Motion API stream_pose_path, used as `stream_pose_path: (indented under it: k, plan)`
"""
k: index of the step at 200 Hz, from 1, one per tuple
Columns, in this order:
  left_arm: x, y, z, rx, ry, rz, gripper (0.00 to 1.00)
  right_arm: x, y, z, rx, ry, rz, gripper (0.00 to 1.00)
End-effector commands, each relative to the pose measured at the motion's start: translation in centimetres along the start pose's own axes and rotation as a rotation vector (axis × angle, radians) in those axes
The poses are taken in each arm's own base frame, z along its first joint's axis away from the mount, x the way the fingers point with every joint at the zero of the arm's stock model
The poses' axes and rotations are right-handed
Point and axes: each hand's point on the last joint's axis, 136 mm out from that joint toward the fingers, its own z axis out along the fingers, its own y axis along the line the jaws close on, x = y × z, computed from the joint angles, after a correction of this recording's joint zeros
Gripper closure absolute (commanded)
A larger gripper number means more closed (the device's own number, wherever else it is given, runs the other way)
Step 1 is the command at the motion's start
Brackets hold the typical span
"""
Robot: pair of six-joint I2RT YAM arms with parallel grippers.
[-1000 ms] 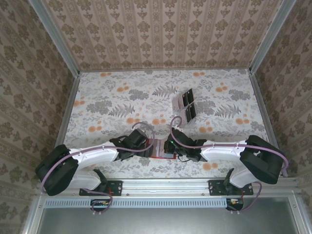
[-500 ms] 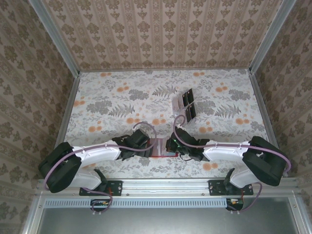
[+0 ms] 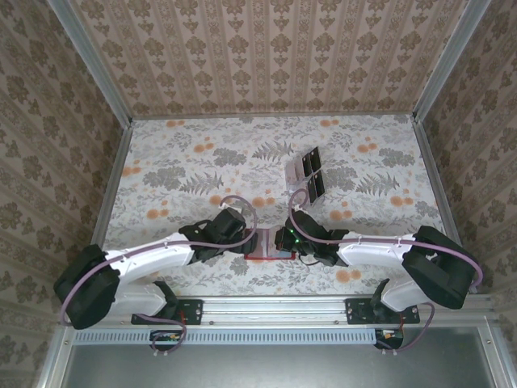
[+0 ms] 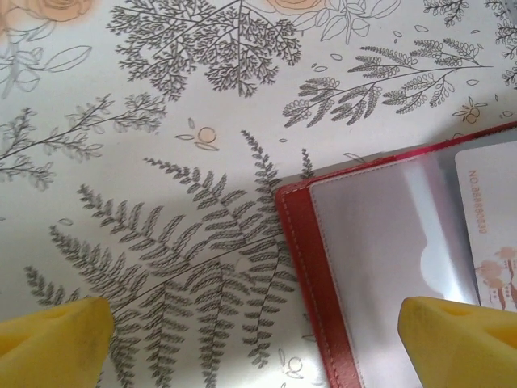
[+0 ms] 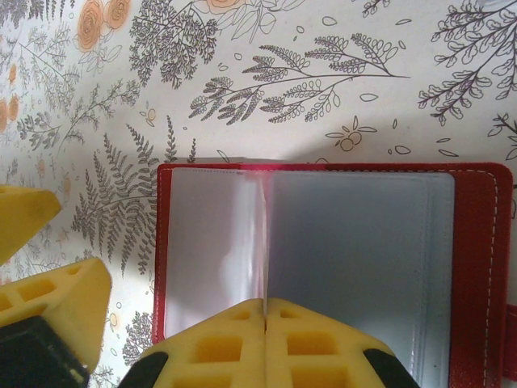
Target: Put the credit cards into the card holder
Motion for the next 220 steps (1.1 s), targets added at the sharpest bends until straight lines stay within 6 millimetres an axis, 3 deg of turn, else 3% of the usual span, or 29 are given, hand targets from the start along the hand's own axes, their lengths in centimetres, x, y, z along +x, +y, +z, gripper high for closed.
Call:
stream_pose_path:
  k: [1,39,107,114,220]
  plan:
    - [-0.5,-1.4,0.5,0.033,0.010,0.035,0.00,0.1,0.1,0.0,-0.015,0.006,-0.002,1.00]
    - [0.6,-1.2,1.8,-0.001,0.058,0.075,0.00,0.0,0.0,-0.1,-0.011,0.000,0.002,1.00]
    - [3.4,1.9,2.1,-0.140,0.150,0.078,0.00,-0.4,-0.2,-0.2,-0.019,-0.016,0.014,1.00]
    - [3.5,2.0,2.1,-0.143,0.153,0.075,0.00,-1.0,0.5,-0.9,-0.048,-0.039,0.016,1.00]
    - [3.9,1.9,2.5,-0.130,0.154,0.067,0.00,-2.4,2.1,-2.0,-0.209,-0.161,0.002,1.00]
